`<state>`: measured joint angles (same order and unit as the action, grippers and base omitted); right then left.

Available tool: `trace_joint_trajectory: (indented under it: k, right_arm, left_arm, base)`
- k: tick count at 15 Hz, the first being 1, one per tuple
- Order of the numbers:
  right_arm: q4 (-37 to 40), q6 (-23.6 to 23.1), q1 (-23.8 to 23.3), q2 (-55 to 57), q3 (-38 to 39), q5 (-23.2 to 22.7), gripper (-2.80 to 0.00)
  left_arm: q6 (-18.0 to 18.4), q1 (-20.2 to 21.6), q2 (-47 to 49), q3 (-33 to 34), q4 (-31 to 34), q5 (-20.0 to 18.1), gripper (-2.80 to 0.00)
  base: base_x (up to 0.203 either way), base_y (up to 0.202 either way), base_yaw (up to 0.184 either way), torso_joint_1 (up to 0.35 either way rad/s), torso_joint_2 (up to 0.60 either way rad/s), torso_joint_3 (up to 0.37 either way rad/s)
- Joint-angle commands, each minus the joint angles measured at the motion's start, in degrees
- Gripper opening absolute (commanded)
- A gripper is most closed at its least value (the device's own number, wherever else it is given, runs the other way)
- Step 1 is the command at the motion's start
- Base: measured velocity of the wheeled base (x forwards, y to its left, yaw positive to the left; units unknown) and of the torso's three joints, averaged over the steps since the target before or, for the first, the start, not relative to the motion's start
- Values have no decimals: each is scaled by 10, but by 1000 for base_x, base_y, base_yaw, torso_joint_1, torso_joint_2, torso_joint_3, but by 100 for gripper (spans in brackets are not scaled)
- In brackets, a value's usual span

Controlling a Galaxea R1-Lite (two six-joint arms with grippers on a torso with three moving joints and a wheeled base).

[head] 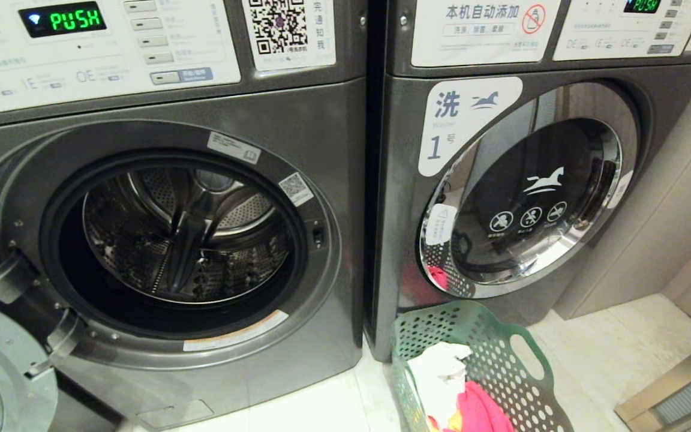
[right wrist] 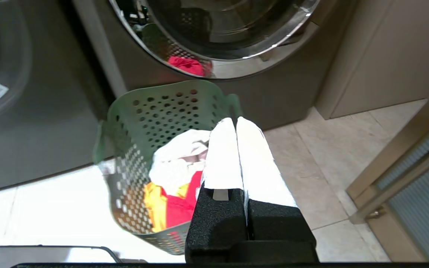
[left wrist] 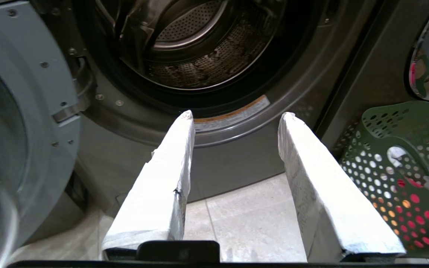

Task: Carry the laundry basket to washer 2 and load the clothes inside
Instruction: Place the clothes into the washing machine

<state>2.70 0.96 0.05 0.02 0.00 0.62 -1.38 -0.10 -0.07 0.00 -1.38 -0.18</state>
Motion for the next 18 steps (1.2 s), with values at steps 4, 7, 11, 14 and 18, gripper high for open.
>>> trace_joint_trajectory:
  k: [4,7,11,14,18]
  right_arm:
    - [-6,0,0,1,4,0,-280]
    - [-7,-1,0,1,4,0,-280]
    - [-7,-3,0,1,4,-1,-280]
    - [-7,-7,0,1,4,-1,-280]
    - [-8,-10,0,1,4,-3,-280]
  left_arm:
    - [1,0,1,4,0,0,-280]
    - [0,0,1,4,0,0,-280]
    - [0,0,1,4,0,0,-280]
    - [0,0,1,4,0,0,-280]
    - [0,0,1,4,0,0,-280]
  base:
    - [0,194,-1,2,3,4]
    - [0,172,-3,3,2,4]
    - [0,23,-1,1,0,0]
    - [0,0,0,0,0,0]
    - [-2,-2,21,1,0,2]
